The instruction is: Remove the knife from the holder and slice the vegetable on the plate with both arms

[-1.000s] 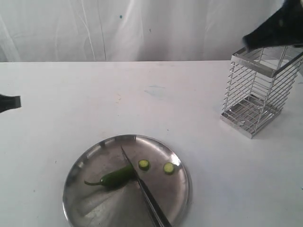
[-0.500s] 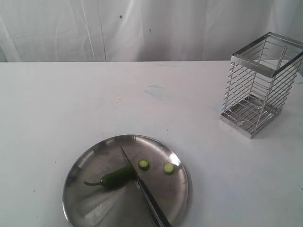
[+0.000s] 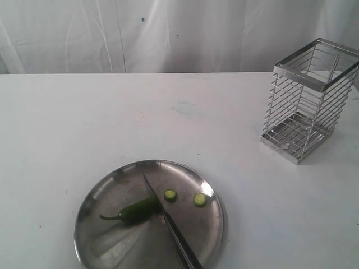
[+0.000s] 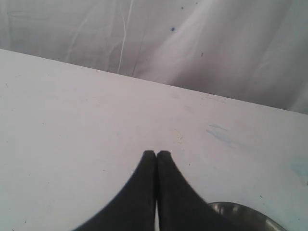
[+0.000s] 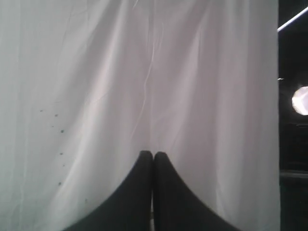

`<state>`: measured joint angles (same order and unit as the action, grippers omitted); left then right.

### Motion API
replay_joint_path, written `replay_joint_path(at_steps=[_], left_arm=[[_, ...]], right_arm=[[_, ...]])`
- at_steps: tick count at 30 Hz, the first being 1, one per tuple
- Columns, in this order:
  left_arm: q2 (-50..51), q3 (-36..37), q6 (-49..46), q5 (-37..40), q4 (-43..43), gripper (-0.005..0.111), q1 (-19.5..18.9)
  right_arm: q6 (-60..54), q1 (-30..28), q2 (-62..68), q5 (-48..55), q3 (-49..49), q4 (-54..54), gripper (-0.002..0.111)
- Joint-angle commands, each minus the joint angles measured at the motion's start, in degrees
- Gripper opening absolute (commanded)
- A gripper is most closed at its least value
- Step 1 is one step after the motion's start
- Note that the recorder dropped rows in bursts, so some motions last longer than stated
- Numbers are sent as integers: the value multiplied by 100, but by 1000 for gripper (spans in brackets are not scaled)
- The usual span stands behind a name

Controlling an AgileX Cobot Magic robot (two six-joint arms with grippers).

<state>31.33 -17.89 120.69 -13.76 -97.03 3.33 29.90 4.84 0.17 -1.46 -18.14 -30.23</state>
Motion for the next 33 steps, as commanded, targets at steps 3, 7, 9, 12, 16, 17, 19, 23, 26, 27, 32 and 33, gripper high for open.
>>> replay_joint_path(at_steps=[3,7,9,12,16,17,19,23,26,27,32,33], left_arm=[[-55,12,36,-22,-80,0,12],[-67,12,36,-15,-80,0,12],[-56,12,36,-15,-80,0,12],[-56,12,36,-15,-80,0,12],[-56,12,36,-15,-80,0,12],[-56,12,36,-15,-80,0,12],[-56,12,36,-15,-80,0,12],[-56,12,36,-15,-80,0,12],[-56,12,36,-15,-80,0,12],[-56,12,36,-15,-80,0,12],[-56,12,36,-15,-80,0,12],[-56,12,36,-1,-80,0,95]], right_arm=[[71,-1225,-17,-2031,1429,1067,0],[-1140,-1223,-17,-2104,1814,1533,0],[-2207,-1224,-17,-1917,1814,1917,0],[-3432,-1224,-17,-888,1814,2339,0],[-3420,-1224,-17,1008,1814,2339,0],[-3420,-1224,-17,1538,1814,2339,0],[-3420,-1224,-17,2339,1814,2291,0],[-3420,-1224,-17,2418,1814,2273,0],[-3420,-1224,-17,2418,1814,2273,0],[-3420,-1224,-17,2418,1814,2273,0],[-3420,-1224,-17,2418,1814,2273,0],[-3420,-1224,-17,2405,1814,2273,0]])
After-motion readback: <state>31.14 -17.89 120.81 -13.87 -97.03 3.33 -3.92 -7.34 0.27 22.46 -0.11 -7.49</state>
